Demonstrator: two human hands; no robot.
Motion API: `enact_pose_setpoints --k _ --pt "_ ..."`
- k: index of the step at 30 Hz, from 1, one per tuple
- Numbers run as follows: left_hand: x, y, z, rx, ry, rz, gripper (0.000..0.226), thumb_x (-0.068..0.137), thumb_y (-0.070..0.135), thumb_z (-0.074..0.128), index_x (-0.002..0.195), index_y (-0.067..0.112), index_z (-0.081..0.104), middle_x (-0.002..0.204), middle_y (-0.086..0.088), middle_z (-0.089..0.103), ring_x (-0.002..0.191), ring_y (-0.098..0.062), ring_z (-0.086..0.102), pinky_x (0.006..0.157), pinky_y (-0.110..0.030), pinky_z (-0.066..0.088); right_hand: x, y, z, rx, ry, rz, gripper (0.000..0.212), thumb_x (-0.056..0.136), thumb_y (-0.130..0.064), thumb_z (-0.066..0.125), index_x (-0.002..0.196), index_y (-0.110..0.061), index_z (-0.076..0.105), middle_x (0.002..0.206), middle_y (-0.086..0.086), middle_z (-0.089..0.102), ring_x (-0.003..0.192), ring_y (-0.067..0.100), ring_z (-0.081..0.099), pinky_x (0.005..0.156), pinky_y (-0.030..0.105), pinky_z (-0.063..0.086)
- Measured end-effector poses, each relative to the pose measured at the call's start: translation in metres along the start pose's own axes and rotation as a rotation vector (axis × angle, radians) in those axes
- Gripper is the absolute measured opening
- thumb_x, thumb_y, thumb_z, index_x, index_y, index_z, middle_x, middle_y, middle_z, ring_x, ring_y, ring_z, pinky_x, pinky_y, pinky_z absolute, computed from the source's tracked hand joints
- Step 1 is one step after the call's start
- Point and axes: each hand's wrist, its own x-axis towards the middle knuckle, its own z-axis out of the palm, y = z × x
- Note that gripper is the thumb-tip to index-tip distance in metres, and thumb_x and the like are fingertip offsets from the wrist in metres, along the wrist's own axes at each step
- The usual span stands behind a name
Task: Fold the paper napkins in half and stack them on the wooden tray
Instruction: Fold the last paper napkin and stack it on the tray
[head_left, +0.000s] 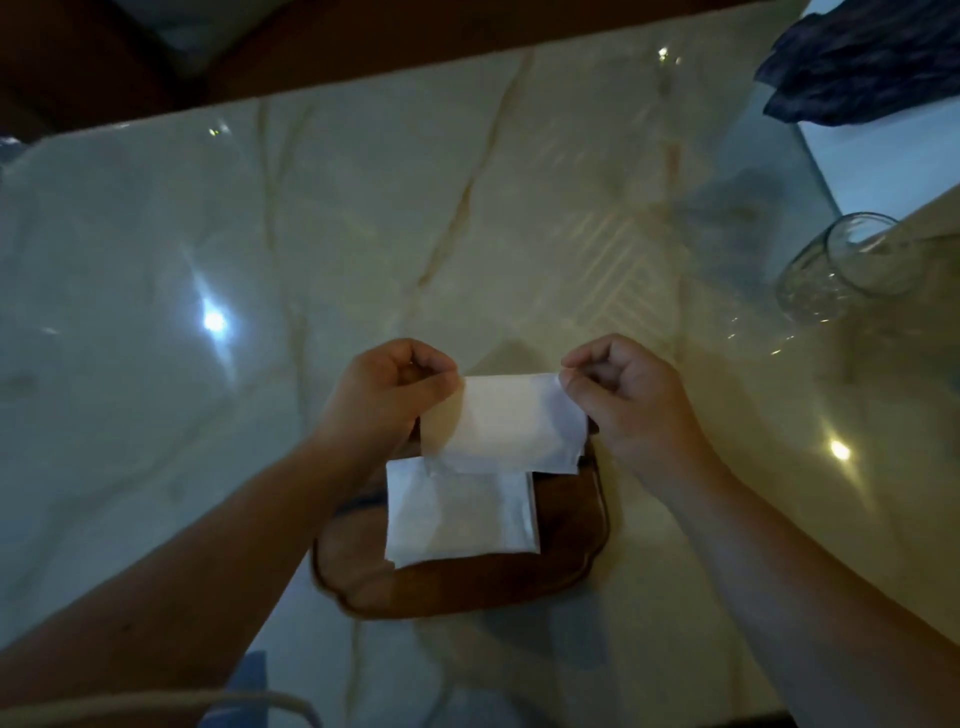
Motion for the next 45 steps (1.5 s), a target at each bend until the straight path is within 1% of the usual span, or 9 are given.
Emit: enact_pose_setpoints --k 6,9,12,18,21,25,29,37,45 --pt "-0.024 -0.034 -0.03 -0.009 0.033 -0.08 0.013 0.08 0.018 0.072 0.072 0.028 0.069 0.072 0.0 0.069 0.063 -0.018 0.062 0.053 -0.033 0.049 -0.027 0.007 0.033 -0.074 -0.106 0.028 0.006 0.088 -0.011 0.063 0.085 -0.016 0.063 0.072 0.015 0.071 0.063 0.016 0.059 0.058 0.02 0.043" --pt "-0.037 -0.048 -0.039 -0.052 -0.034 -0.111 0.01 0.067 0.021 0.075 0.075 0.026 0.07 0.073 -0.004 0.07 0.069 -0.023 0.062 0.062 -0.038 0.049 -0.038 0.012 0.044 -0.105 -0.118 0.047 0.005 0.089 -0.014 0.063 0.087 -0.018 0.064 0.073 0.006 0.073 0.065 0.013 0.062 0.058 0.015 0.043" --pt "-0.045 -0.06 -0.039 -0.039 0.003 -0.12 0.012 0.076 0.01 0.074 0.079 0.019 0.067 0.066 -0.001 0.067 0.065 -0.02 0.059 0.065 -0.041 0.048 -0.045 0.02 0.05 -0.191 -0.152 0.074 0.007 0.091 -0.02 0.06 0.087 -0.026 0.061 0.066 -0.009 0.069 0.055 0.007 0.059 0.049 0.017 0.045" --pt "-0.042 -0.076 -0.034 0.161 0.1 -0.085 0.013 0.081 0.015 0.07 0.075 0.025 0.064 0.069 -0.001 0.065 0.068 -0.02 0.061 0.063 -0.043 0.054 -0.043 0.033 0.056 -0.367 -0.151 -0.014 0.008 0.09 -0.022 0.06 0.086 -0.028 0.057 0.079 -0.007 0.068 0.068 -0.001 0.059 0.057 0.009 0.04" --pt "-0.039 -0.078 -0.029 0.182 0.116 -0.081 0.013 0.083 0.017 0.069 0.076 0.026 0.062 0.077 -0.004 0.066 0.072 -0.021 0.062 0.05 -0.034 0.053 -0.036 0.034 0.052 -0.458 -0.161 -0.045 0.005 0.089 -0.028 0.06 0.094 -0.028 0.058 0.081 -0.008 0.066 0.074 0.005 0.061 0.061 0.017 0.043" --pt "-0.036 -0.08 -0.026 0.233 0.14 -0.064 0.015 0.08 0.022 0.07 0.072 0.031 0.062 0.082 0.0 0.067 0.076 -0.022 0.064 0.051 -0.036 0.054 -0.033 0.035 0.047 -0.511 -0.266 -0.041 0.024 0.083 -0.034 0.067 0.1 -0.036 0.05 0.068 -0.003 0.056 0.063 0.015 0.058 0.059 0.034 0.051" --pt "-0.034 -0.079 -0.022 0.285 0.151 -0.056 0.013 0.081 0.024 0.069 0.073 0.031 0.064 0.084 0.003 0.067 0.079 -0.02 0.064 0.065 -0.043 0.058 -0.037 0.041 0.044 -0.52 -0.286 -0.021 0.033 0.083 -0.021 0.068 0.106 -0.035 0.05 0.076 -0.006 0.055 0.067 0.012 0.058 0.063 0.031 0.049" --pt "-0.033 -0.082 -0.017 0.453 0.172 0.023 0.014 0.083 0.026 0.067 0.078 0.036 0.059 0.083 0.014 0.061 0.078 -0.009 0.061 0.068 -0.043 0.059 -0.043 0.044 0.047 -0.634 -0.205 -0.101 0.028 0.084 -0.015 0.064 0.11 -0.021 0.055 0.072 -0.016 0.046 0.071 0.009 0.052 0.067 0.026 0.04" --pt "-0.044 -0.073 -0.017 0.759 0.173 0.181 0.011 0.086 0.027 0.061 0.092 0.035 0.056 0.095 0.013 0.056 0.078 -0.007 0.054 0.068 -0.028 0.051 -0.046 0.03 0.037 -0.887 -0.222 -0.141 0.035 0.087 -0.031 0.059 0.119 -0.026 0.046 0.125 -0.002 0.049 0.097 0.018 0.058 0.069 0.027 0.043"
